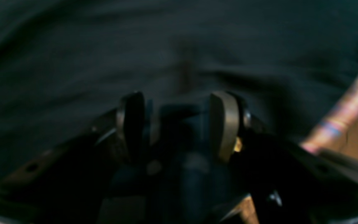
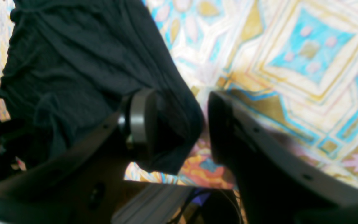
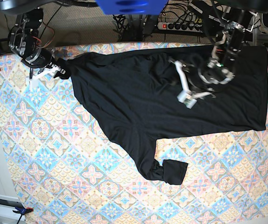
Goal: Layout the t-shirt on the table in an organized manner, then fold the t-shirt properly
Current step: 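Grasp the shirt edge near the left arm base with the left gripper, then grasp the shirt side near the sleeve with the right gripper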
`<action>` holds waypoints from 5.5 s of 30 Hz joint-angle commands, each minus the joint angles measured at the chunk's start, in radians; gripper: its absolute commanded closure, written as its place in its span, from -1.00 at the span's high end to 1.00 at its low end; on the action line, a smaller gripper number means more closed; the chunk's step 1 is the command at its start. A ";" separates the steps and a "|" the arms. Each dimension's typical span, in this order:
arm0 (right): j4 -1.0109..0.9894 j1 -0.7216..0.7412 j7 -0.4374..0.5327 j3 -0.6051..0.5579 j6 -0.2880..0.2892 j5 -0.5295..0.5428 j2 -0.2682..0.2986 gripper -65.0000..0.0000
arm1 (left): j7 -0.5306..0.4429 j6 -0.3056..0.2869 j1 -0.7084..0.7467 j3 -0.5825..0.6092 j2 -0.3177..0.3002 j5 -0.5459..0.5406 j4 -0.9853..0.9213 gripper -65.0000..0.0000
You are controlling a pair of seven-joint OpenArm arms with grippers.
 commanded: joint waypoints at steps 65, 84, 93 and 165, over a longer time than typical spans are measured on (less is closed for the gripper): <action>0.080 0.161 0.015 -0.178 0.010 -0.149 0.009 -0.19 | -0.676 0.005 -0.435 -0.493 -0.056 0.159 -1.200 -0.18; 0.066 0.161 0.017 -0.180 0.010 -0.149 0.009 -0.19 | -0.680 0.005 -0.428 -0.595 -0.085 0.159 -1.149 -0.17; 0.072 0.161 0.015 -0.180 0.010 -0.149 0.009 -0.19 | -0.685 0.070 -0.420 -0.595 -0.096 0.162 -1.152 -0.17; -0.502 0.729 0.205 -0.629 0.153 -0.418 0.009 -0.18 | -0.626 0.027 -0.050 -0.671 -0.004 -0.010 -0.595 -1.00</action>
